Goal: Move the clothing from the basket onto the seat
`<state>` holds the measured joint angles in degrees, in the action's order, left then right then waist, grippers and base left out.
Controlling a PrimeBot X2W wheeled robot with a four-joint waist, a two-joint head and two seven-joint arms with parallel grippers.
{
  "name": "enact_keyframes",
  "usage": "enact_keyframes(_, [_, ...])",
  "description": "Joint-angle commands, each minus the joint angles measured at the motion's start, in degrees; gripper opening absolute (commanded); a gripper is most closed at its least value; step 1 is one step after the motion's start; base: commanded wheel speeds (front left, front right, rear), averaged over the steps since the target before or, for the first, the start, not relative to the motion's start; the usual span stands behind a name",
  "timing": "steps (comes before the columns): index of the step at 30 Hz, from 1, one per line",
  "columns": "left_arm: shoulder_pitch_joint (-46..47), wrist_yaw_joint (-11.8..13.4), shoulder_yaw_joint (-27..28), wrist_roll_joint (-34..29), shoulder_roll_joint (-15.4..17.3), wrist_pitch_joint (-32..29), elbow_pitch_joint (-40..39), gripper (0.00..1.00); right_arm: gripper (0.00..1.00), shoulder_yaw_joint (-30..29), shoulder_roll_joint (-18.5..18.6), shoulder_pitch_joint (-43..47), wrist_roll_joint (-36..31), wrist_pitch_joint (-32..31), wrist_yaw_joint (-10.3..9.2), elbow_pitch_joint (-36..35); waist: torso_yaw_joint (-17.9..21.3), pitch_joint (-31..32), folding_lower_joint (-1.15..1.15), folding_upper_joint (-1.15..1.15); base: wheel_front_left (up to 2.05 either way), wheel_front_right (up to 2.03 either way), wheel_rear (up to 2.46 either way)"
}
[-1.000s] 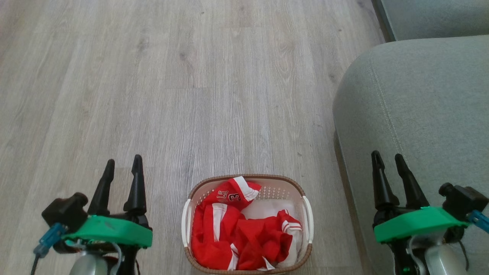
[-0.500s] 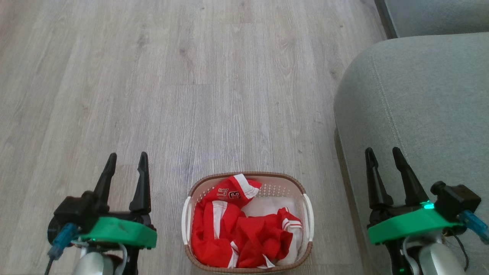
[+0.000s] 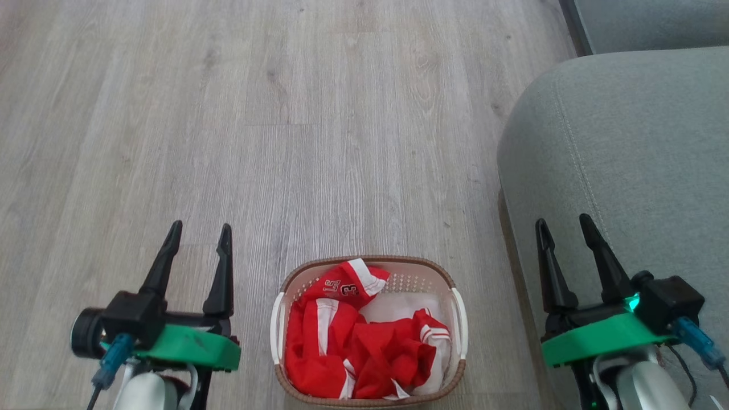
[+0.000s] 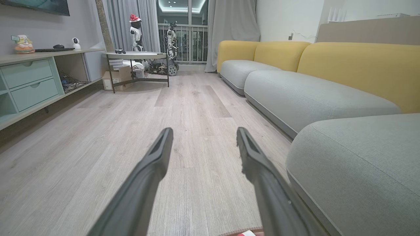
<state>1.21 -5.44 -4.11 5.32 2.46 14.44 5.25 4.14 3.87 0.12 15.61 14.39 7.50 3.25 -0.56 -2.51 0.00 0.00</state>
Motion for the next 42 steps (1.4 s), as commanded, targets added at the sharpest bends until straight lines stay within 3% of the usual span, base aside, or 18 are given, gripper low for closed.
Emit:
enact_keyframes(1, [3.1,0.2,1.6,-0.2,0.7,0.6,-2.3,1.0,1.0,1.4,0.8,-1.9,-0.4,0.6,-0.01,-2.0,0.0,0.0,0.0,0.0,0.0,0.0,0.0])
enact_keyframes(21, [3.9,0.1,1.2,0.2,0.5,0.6,-1.9,1.0,1.0,1.2,0.7,-2.9,-0.6,0.6,-0.01,-2.5,1.7,-2.4,0.0,0.0,0.0,0.0,0.0])
enact_keyframes(37, [8.6,-0.6,0.3,1.0,0.5,0.6,-0.9,1.0,1.0,0.0,0.5,-6.4,-1.7,0.6,-0.01,-5.2,4.8,-11.1,0.0,0.0,0.0,0.0,0.0])
enact_keyframes(42, [10.9,-0.9,-0.9,2.3,0.5,0.6,2.6,1.0,1.0,-0.9,0.5,-8.3,-2.2,0.6,-0.01,-6.9,6.0,-14.9,0.0,0.0,0.0,0.0,0.0])
